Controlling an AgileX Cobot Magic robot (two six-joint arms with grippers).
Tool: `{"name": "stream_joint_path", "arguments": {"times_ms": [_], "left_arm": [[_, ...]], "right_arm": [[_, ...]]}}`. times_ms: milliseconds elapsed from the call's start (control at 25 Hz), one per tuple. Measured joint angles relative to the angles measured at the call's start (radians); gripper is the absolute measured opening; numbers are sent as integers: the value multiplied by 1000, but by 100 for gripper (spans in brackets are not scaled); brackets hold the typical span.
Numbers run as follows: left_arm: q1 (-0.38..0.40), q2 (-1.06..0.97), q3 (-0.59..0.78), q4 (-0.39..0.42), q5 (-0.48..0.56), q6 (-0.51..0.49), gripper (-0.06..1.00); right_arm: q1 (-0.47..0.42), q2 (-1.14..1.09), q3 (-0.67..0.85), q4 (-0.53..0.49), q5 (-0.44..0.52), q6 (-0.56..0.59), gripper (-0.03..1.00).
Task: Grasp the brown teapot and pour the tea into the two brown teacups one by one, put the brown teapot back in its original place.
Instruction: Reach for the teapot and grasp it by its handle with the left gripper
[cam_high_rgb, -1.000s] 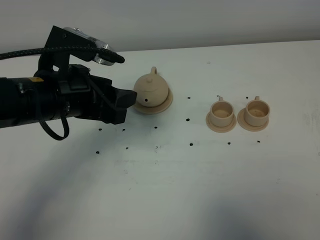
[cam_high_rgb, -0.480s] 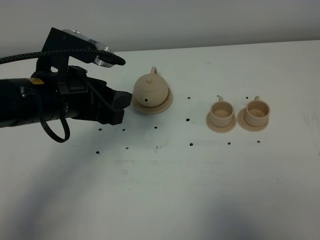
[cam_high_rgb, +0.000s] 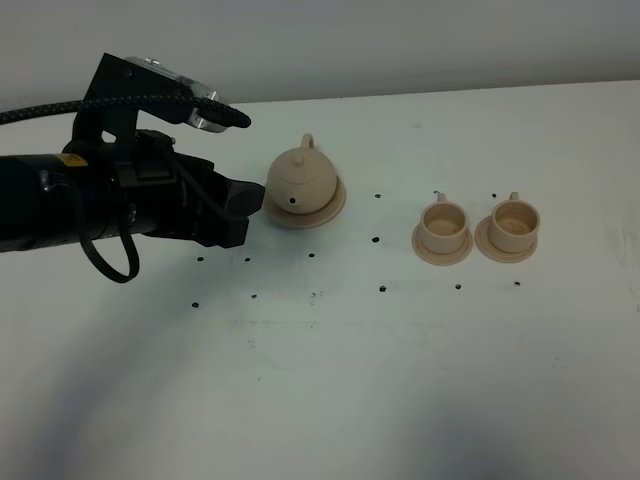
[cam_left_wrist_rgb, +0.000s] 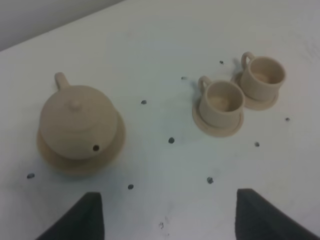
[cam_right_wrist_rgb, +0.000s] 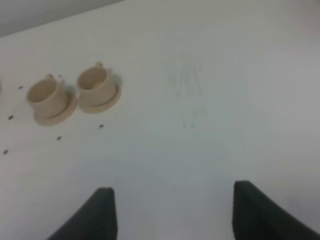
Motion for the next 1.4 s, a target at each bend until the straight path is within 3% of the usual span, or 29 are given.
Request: {"name": "stream_joint_path", "arguments": {"times_ms": [160, 320, 800, 1400], "left_arm": [[0, 4, -38, 4, 36, 0, 57], [0, 39, -105, 53, 139, -39, 57], [0, 257, -392, 436, 361, -350, 57], [0, 551, -828, 601, 605, -387, 57]], "right_arm": [[-41, 0, 0, 0, 0, 0, 49], [-47, 0, 0, 0, 0, 0, 49], [-48, 0, 0, 6, 0, 0, 49], [-48, 0, 0, 25, 0, 0, 49]]}}
